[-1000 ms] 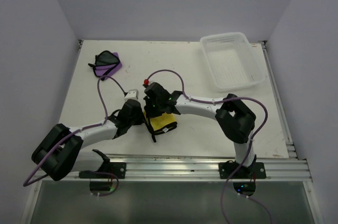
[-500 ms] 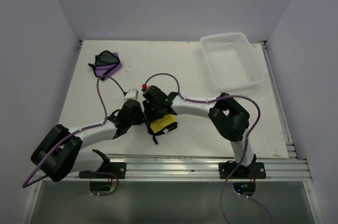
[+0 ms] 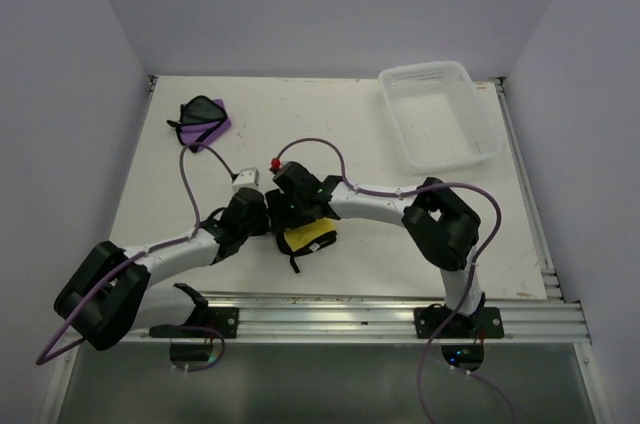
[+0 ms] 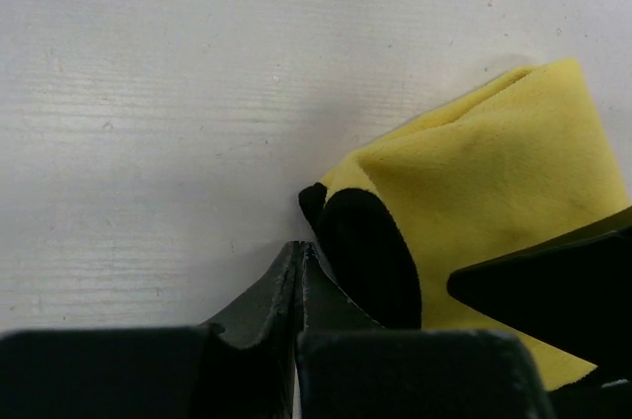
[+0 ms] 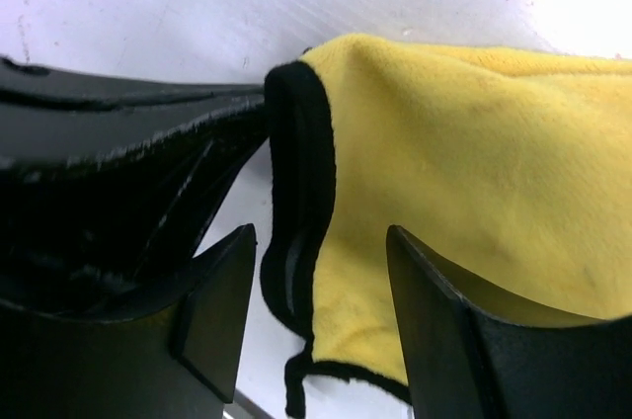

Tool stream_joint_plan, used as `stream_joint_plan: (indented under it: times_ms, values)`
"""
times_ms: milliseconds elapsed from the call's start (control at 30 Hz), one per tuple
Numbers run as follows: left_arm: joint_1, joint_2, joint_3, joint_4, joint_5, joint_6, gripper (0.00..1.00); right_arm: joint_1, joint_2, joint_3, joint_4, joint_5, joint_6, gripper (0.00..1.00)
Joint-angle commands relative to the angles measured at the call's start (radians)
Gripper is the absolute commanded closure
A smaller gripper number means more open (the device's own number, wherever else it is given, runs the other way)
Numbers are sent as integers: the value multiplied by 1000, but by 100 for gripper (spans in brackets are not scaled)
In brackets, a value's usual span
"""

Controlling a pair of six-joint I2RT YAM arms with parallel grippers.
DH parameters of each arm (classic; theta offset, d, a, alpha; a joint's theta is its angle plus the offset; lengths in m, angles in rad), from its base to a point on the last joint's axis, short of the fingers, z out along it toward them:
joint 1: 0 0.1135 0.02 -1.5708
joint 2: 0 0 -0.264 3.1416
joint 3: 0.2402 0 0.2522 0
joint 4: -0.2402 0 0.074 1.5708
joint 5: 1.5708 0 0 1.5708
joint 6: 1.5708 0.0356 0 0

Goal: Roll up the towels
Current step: Fold the towel

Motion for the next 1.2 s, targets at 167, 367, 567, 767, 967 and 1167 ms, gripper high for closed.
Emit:
stream_joint_plan:
  times_ms: [167, 367, 567, 767, 967, 1167]
  values:
    - [12, -82, 49, -100, -63, 19, 100, -21, -172, -66, 53, -6, 30, 42]
    - [24, -191, 89, -184, -88, 25, 100, -44, -246, -120, 47, 44, 13, 77]
    - [27, -225, 143, -182, -34, 8, 100, -97, -270, -168, 38, 67, 27, 100]
    - [24, -170, 149, 19, 147, 19, 100, -101, -252, -186, 36, 78, 21, 100]
    - [20, -70, 111, 128, 222, -7, 100, -107, -246, -221, 46, 90, 30, 100]
    - [18, -2, 84, 197, 269, -27, 100, -120, -234, -244, 75, 69, 39, 100]
